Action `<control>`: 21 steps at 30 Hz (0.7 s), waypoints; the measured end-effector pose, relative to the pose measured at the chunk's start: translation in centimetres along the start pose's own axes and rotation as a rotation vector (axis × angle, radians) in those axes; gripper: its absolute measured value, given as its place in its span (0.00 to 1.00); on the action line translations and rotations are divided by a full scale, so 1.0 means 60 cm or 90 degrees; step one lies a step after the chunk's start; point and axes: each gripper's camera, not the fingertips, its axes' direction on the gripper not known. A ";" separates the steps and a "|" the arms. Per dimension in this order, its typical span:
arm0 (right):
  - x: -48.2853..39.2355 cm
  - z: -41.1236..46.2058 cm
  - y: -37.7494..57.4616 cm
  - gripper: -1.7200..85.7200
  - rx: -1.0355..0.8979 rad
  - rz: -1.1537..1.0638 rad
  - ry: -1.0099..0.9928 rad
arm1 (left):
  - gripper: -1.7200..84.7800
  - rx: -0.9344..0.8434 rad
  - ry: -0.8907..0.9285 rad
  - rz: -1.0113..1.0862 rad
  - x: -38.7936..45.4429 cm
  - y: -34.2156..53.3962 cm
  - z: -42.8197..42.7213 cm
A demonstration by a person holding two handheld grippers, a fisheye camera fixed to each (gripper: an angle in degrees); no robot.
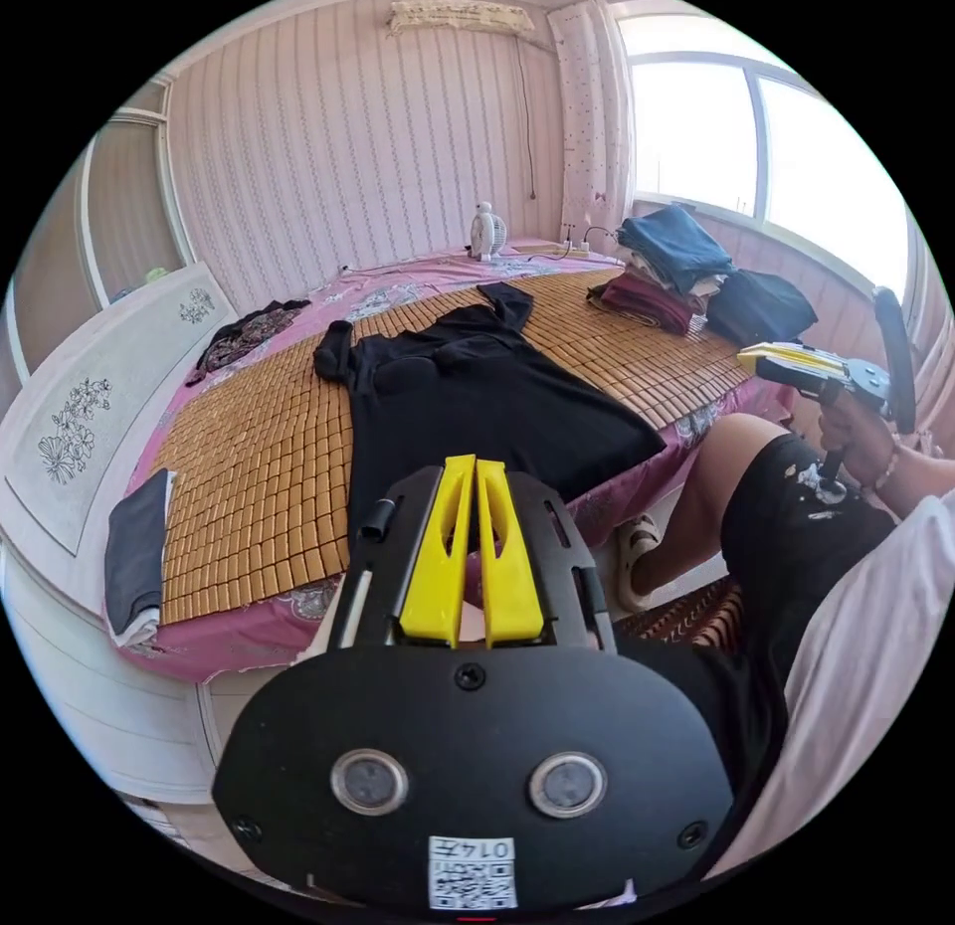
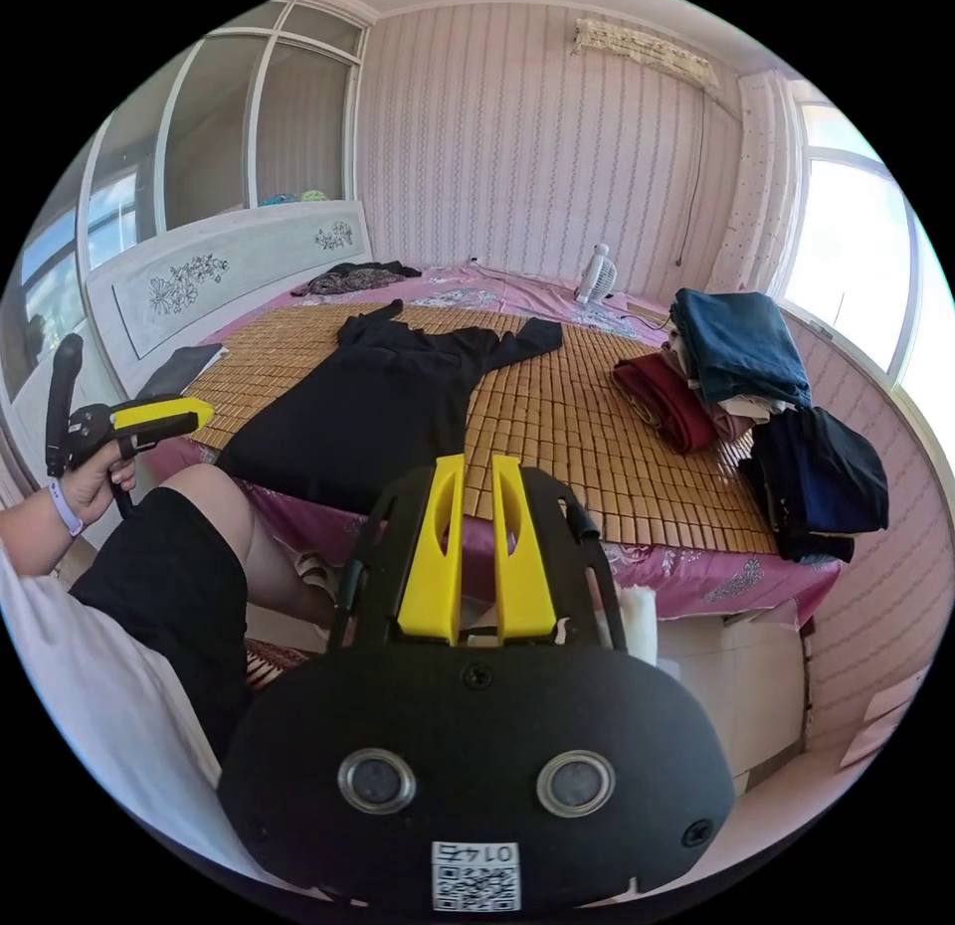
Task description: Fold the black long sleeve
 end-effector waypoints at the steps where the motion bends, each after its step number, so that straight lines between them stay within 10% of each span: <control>1: 0.006 0.020 -0.004 0.08 -0.008 0.005 -0.002 | 0.01 0.001 0.005 -0.009 -0.005 -0.006 0.021; 21: 0.277 0.574 -0.271 0.08 -0.203 0.076 -0.021 | 0.05 -0.177 0.154 -0.087 -0.117 -0.262 0.574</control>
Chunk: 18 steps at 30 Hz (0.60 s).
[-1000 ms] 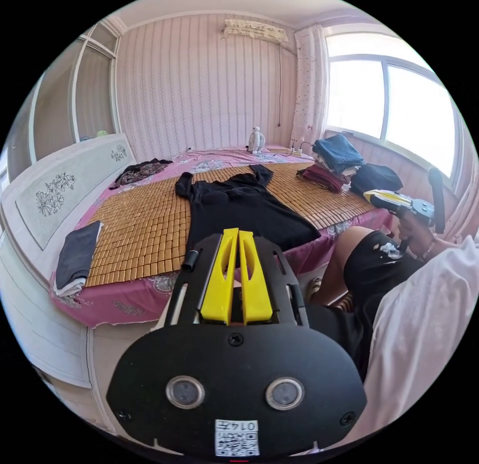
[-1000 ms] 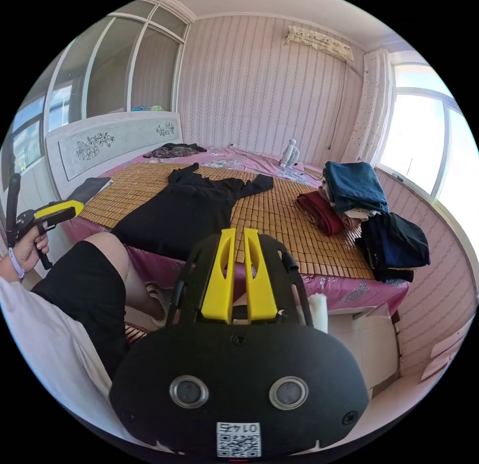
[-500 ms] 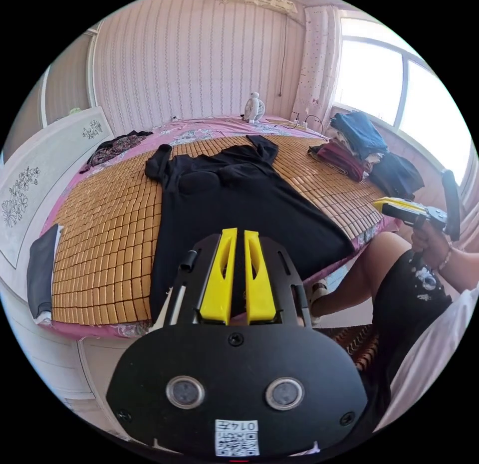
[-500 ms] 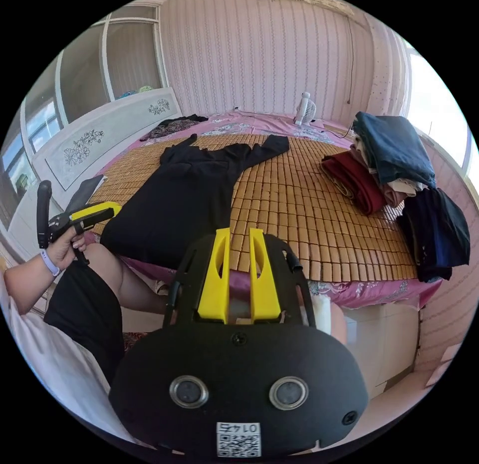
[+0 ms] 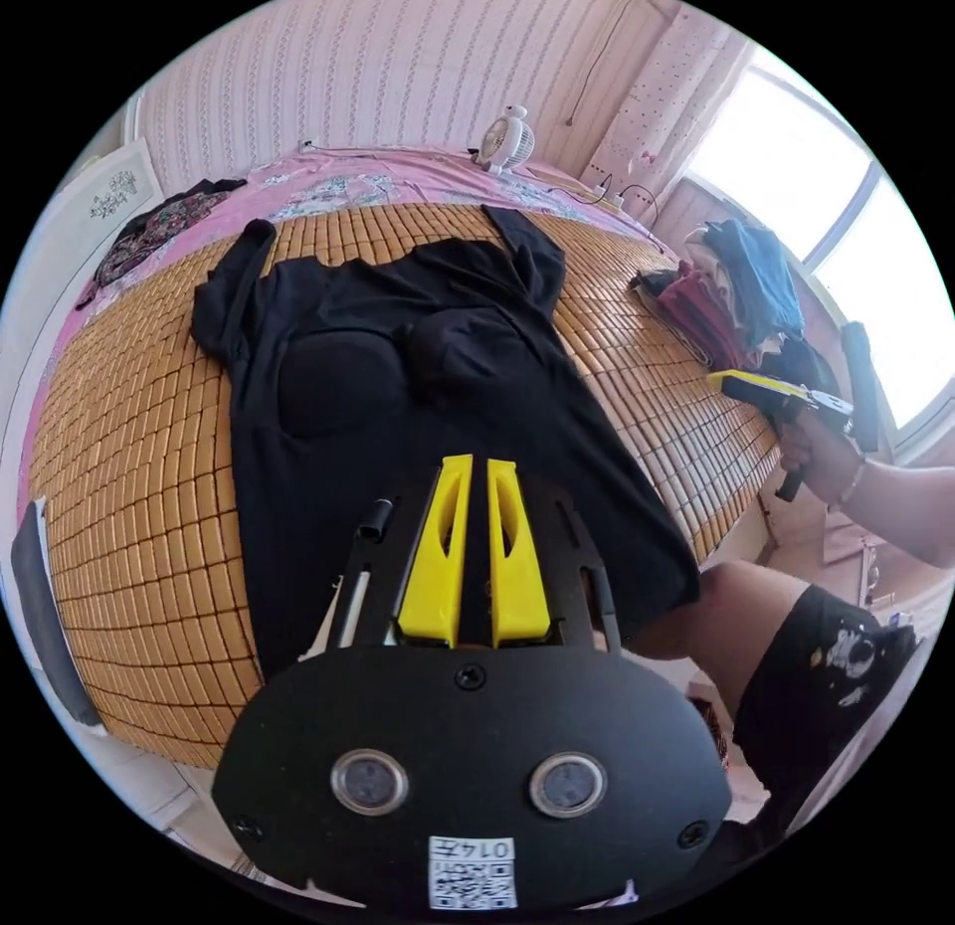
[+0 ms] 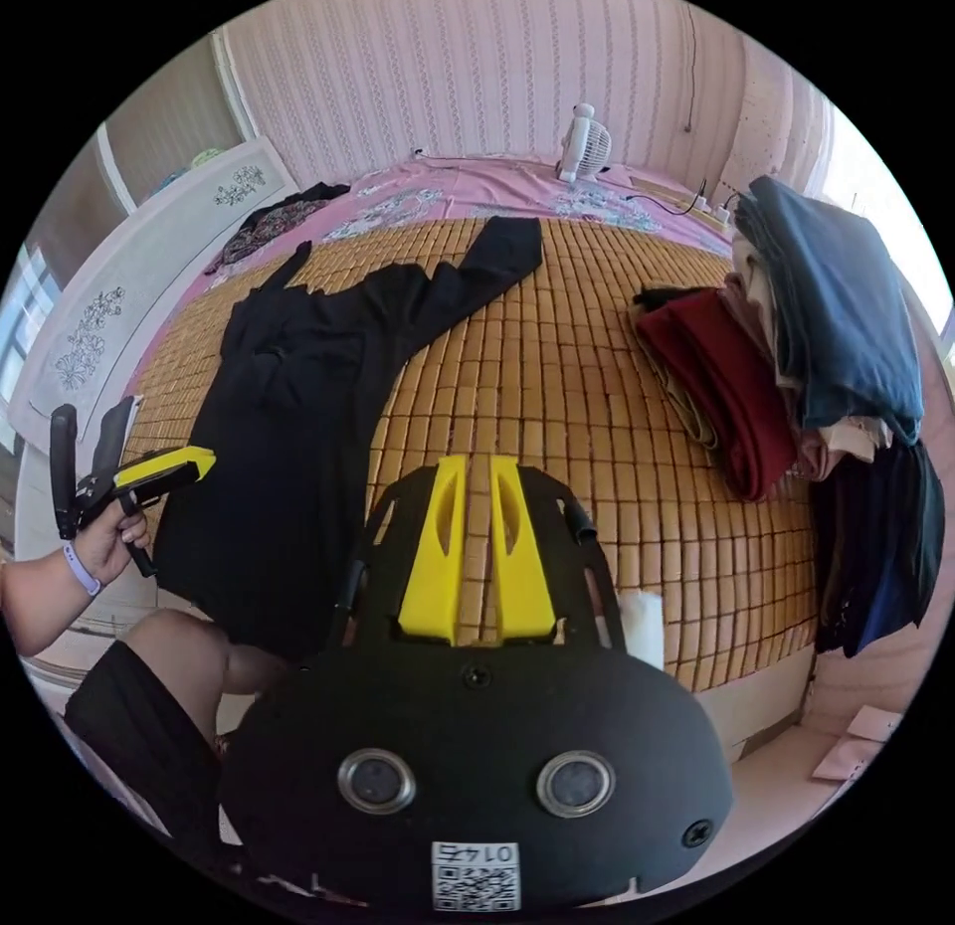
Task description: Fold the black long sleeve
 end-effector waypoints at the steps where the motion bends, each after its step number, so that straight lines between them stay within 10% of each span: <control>1: 0.010 0.007 -0.024 0.09 0.007 -0.004 0.000 | 0.05 0.004 0.001 0.001 -0.004 -0.017 0.008; 18: 0.272 0.532 -0.460 0.04 -0.075 0.053 -0.033 | 0.10 -0.028 0.038 0.020 -0.085 -0.350 0.452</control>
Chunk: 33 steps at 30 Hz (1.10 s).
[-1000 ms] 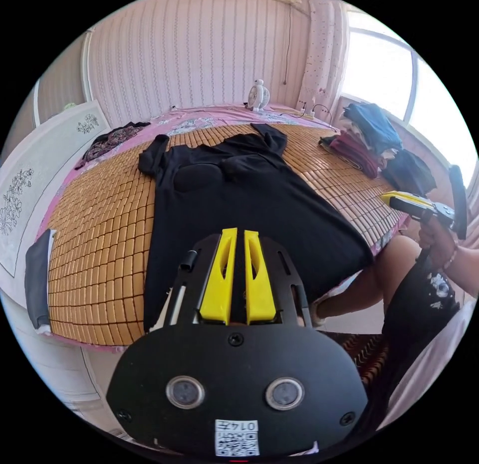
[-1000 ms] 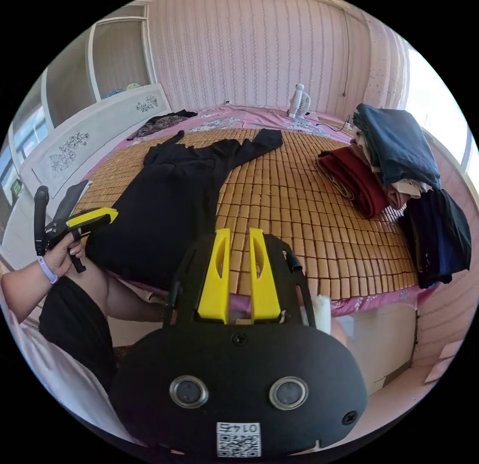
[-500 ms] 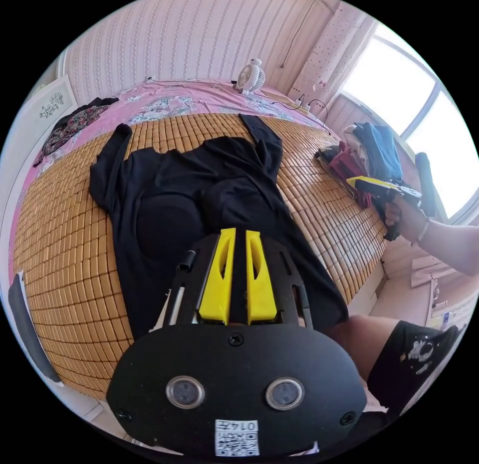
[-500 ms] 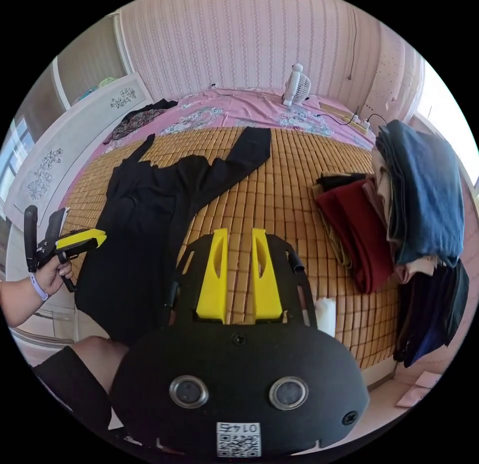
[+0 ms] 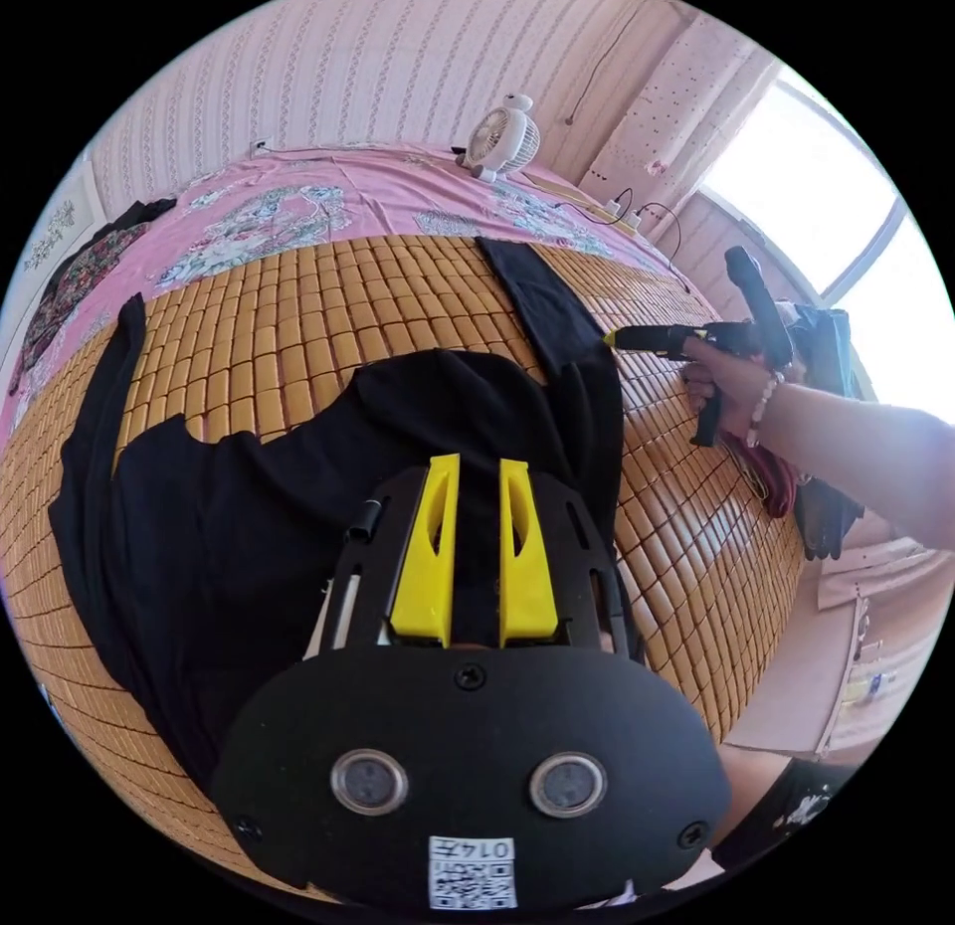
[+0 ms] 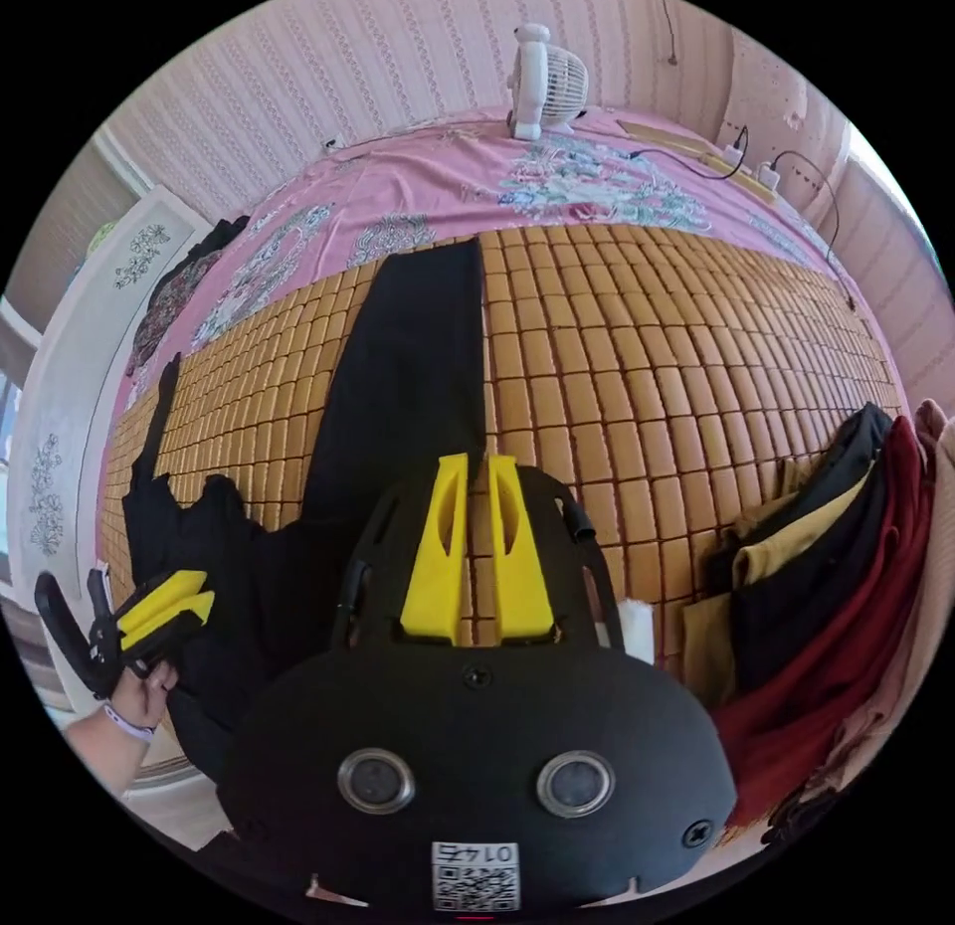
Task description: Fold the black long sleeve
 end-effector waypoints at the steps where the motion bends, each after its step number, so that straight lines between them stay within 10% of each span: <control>1: 0.002 0.000 0.004 0.03 -0.006 -0.019 -0.002 | 0.10 -0.004 0.001 0.006 0.001 -0.001 0.007; 14: 0.097 -0.320 0.266 0.02 -0.071 0.054 -0.117 | 0.09 0.024 0.020 0.090 -0.005 0.003 0.078; 26: 0.326 -0.166 0.496 0.14 -0.102 0.337 -0.024 | 0.10 -0.069 -0.024 0.117 0.020 -0.042 0.269; 33: 0.301 -0.133 0.548 0.03 -0.145 0.318 0.025 | 0.10 -0.064 -0.081 0.156 0.054 -0.026 0.322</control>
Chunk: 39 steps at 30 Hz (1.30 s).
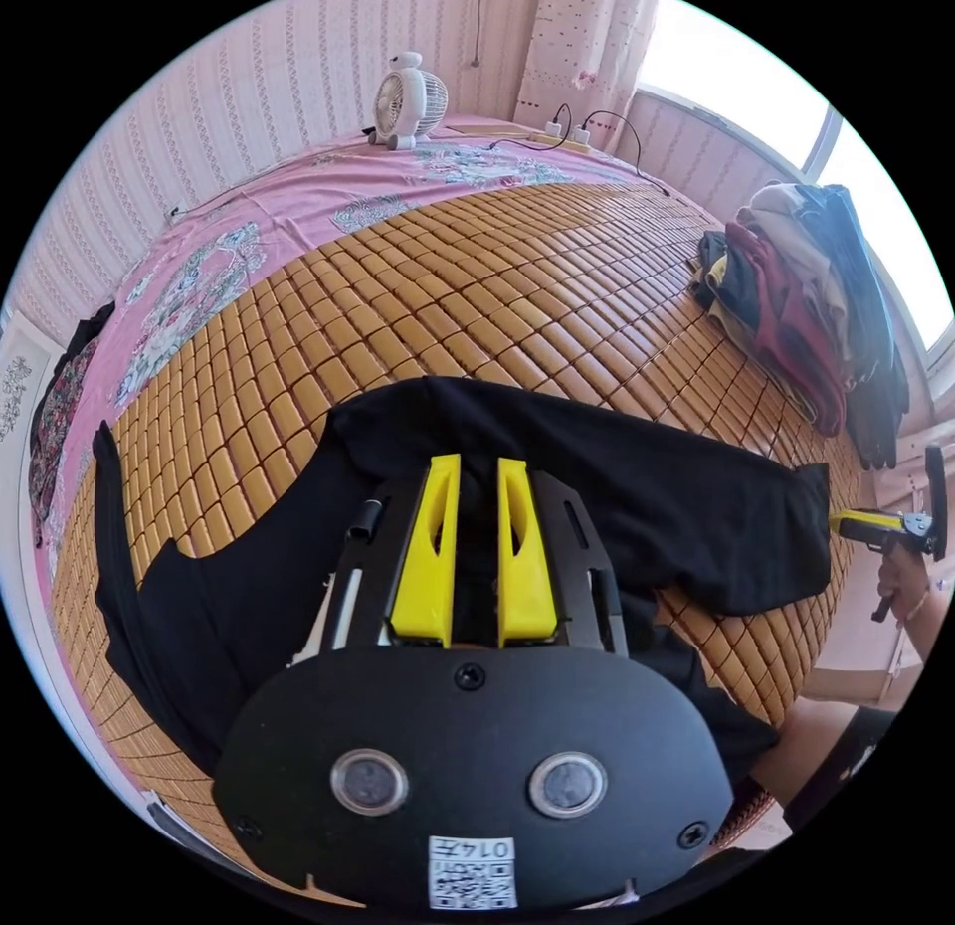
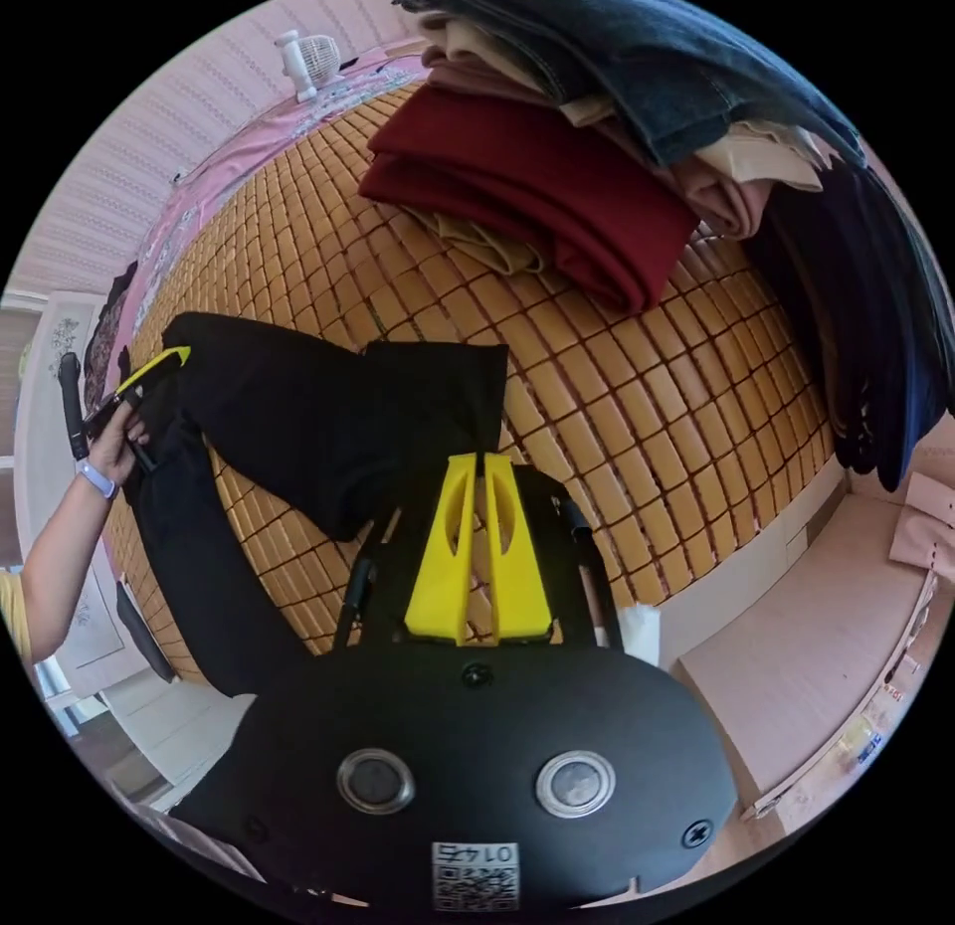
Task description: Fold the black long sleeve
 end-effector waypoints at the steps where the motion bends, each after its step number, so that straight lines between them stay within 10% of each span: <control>1: 0.004 -0.009 0.005 0.02 -0.002 -0.002 -0.013 | 0.10 -0.002 0.003 -0.003 0.000 -0.001 0.004; 6: 0.037 -0.189 0.026 0.03 0.006 0.063 -0.265 | 0.09 -0.004 0.008 -0.009 0.004 0.005 0.031; 21: -0.003 -0.143 0.031 0.13 0.033 0.052 0.227 | 0.11 -0.011 -0.020 -0.084 -0.020 0.010 0.080; 39: -0.076 -0.365 0.110 0.04 0.080 0.079 0.058 | 0.01 -0.017 0.041 -0.127 -0.055 -0.041 0.163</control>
